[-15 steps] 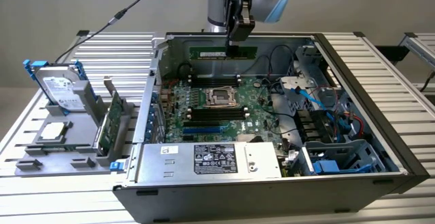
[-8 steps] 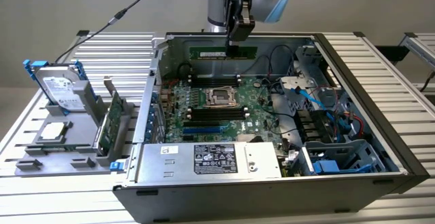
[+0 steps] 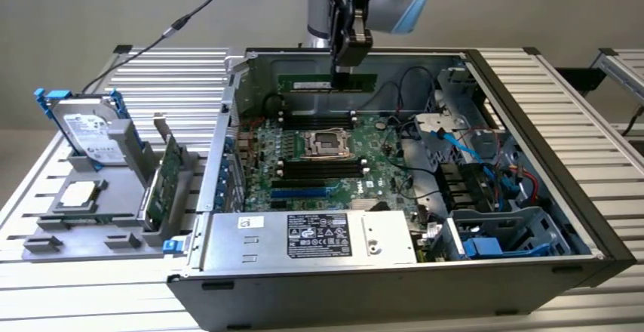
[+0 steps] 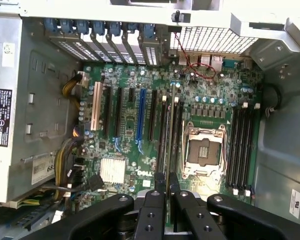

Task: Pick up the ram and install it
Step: 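Insert the ram into the slot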

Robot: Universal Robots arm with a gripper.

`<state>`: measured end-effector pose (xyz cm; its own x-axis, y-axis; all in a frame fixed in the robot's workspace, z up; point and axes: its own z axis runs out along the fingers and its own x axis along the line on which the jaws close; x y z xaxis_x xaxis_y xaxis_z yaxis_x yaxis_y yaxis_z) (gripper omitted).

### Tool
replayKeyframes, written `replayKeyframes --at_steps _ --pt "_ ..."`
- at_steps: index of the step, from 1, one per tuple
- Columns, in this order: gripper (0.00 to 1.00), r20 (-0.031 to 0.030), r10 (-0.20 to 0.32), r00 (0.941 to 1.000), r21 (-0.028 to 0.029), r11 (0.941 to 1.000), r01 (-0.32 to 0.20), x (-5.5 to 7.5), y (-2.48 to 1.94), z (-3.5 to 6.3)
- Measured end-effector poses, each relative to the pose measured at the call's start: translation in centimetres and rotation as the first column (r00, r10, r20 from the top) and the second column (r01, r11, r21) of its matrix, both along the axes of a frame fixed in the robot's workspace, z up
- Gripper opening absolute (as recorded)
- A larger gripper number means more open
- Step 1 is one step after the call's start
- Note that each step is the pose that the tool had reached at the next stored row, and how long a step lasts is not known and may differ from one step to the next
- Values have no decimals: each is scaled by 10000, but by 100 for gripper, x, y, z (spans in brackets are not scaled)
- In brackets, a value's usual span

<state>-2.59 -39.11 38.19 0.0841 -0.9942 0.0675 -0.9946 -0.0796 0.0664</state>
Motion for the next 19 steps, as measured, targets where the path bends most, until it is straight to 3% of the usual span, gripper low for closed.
replayKeyframes --at_steps 2,4,5,7,8,10,19 --pt "14 0 -47 10000 16 10000 47 0 0 -33" --pt "14 2 -94 10000 89 9999 94 1 -1 -58" --pt "14 8 -96 10000 149 9998 96 0 -2 -65" --pt "14 39 -98 9999 357 9993 96 0 -3 -80" --pt "14 51 -98 9999 412 9991 96 0 -5 -91" --pt "14 58 -97 9999 443 9990 95 0 -24 -127" --pt "14 57 -145 9999 448 9989 142 0 -124 -290"
